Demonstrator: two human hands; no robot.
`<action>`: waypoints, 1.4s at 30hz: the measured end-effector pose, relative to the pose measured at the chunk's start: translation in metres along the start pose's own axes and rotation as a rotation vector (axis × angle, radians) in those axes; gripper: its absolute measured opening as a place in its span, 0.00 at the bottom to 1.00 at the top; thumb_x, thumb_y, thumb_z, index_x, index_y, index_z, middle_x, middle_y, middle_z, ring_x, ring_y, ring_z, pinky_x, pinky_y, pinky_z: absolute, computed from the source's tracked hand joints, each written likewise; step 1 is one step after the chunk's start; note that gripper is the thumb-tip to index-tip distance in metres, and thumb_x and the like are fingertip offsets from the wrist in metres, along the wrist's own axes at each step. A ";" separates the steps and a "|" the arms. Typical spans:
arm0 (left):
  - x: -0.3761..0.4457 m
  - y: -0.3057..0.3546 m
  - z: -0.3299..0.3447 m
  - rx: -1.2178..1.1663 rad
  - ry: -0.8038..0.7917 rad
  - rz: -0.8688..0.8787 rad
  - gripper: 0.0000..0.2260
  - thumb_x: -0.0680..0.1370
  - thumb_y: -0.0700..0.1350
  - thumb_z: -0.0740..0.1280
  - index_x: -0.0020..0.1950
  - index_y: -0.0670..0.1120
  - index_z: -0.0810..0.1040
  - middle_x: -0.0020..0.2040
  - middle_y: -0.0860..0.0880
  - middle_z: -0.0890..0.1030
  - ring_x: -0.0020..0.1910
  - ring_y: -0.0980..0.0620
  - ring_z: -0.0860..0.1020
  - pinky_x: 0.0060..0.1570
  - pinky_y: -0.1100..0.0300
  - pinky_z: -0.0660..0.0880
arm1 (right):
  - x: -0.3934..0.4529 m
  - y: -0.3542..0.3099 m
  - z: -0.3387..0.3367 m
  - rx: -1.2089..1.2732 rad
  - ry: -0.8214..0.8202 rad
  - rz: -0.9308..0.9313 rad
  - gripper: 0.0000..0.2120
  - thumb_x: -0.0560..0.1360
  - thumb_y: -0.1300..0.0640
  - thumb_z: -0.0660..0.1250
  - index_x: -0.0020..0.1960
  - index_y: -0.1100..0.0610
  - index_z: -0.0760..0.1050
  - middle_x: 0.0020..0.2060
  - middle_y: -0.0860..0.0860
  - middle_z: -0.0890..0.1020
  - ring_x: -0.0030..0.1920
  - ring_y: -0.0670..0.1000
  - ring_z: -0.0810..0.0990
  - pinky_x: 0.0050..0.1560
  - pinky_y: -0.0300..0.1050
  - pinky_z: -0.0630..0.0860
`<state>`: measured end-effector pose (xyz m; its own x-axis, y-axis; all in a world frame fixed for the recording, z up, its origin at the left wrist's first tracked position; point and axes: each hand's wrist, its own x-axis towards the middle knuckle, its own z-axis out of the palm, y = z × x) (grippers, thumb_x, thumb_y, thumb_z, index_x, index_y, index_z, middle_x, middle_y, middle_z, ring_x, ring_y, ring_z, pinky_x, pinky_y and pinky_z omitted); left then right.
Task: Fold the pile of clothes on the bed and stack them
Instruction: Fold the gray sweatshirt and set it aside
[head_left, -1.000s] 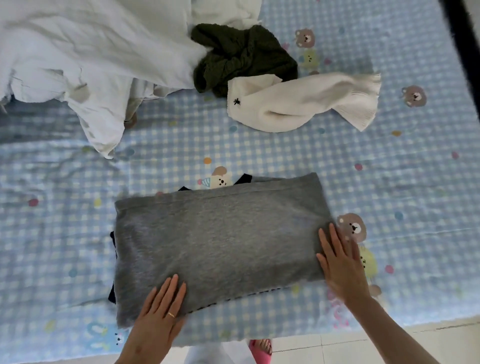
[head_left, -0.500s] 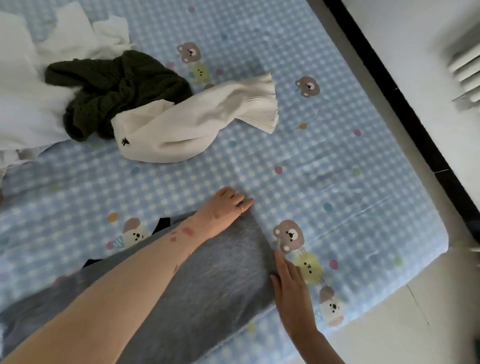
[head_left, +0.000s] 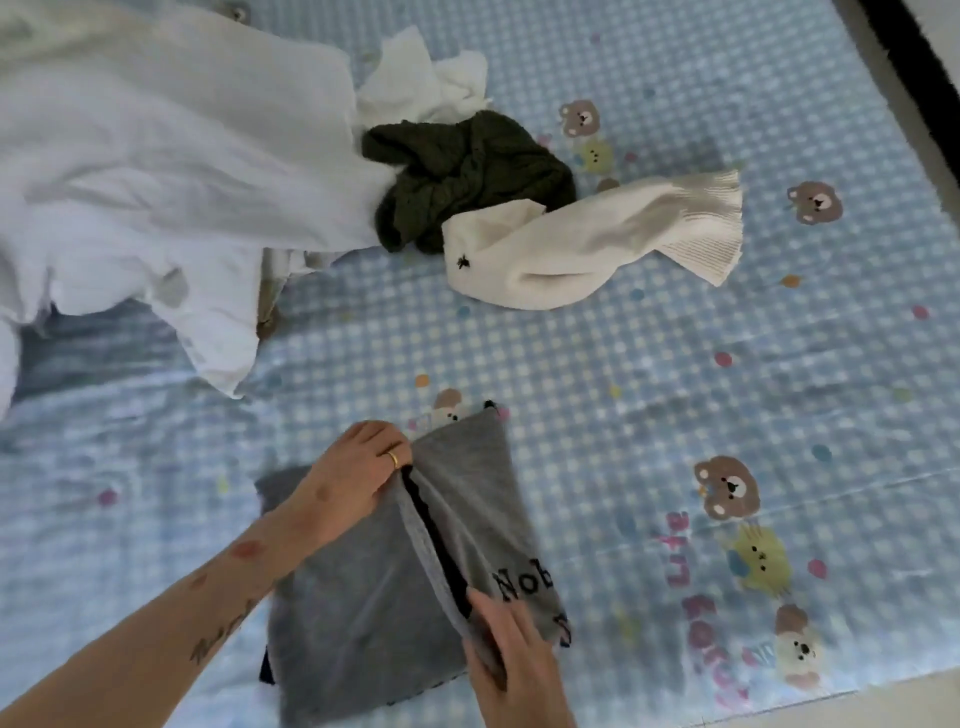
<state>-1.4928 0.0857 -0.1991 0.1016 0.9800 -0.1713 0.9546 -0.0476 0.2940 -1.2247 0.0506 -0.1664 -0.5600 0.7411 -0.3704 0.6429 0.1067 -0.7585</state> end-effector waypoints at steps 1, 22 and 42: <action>-0.023 -0.012 0.001 0.019 0.000 -0.031 0.18 0.58 0.31 0.76 0.43 0.44 0.81 0.47 0.47 0.82 0.47 0.46 0.80 0.53 0.59 0.67 | -0.003 -0.016 0.016 0.006 -0.102 0.009 0.18 0.75 0.56 0.67 0.64 0.46 0.74 0.53 0.45 0.78 0.51 0.42 0.78 0.49 0.24 0.69; -0.209 0.079 0.117 -1.011 0.182 -1.572 0.25 0.73 0.42 0.70 0.69 0.47 0.66 0.60 0.45 0.73 0.56 0.45 0.76 0.53 0.54 0.74 | 0.222 -0.028 0.092 -1.014 -0.365 -0.294 0.23 0.79 0.44 0.57 0.68 0.56 0.65 0.63 0.53 0.73 0.62 0.55 0.73 0.59 0.49 0.69; -0.088 0.146 0.080 -1.549 0.103 -1.823 0.25 0.76 0.39 0.68 0.69 0.34 0.65 0.66 0.38 0.72 0.64 0.42 0.71 0.62 0.56 0.69 | 0.157 0.048 -0.016 -0.615 -0.188 0.077 0.11 0.79 0.47 0.59 0.46 0.56 0.66 0.41 0.51 0.74 0.38 0.53 0.76 0.37 0.48 0.72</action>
<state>-1.3399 -0.0226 -0.2168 -0.3097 -0.1407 -0.9404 -0.7889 0.5901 0.1715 -1.2731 0.1827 -0.2524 -0.5465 0.6387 -0.5416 0.8355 0.4597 -0.3010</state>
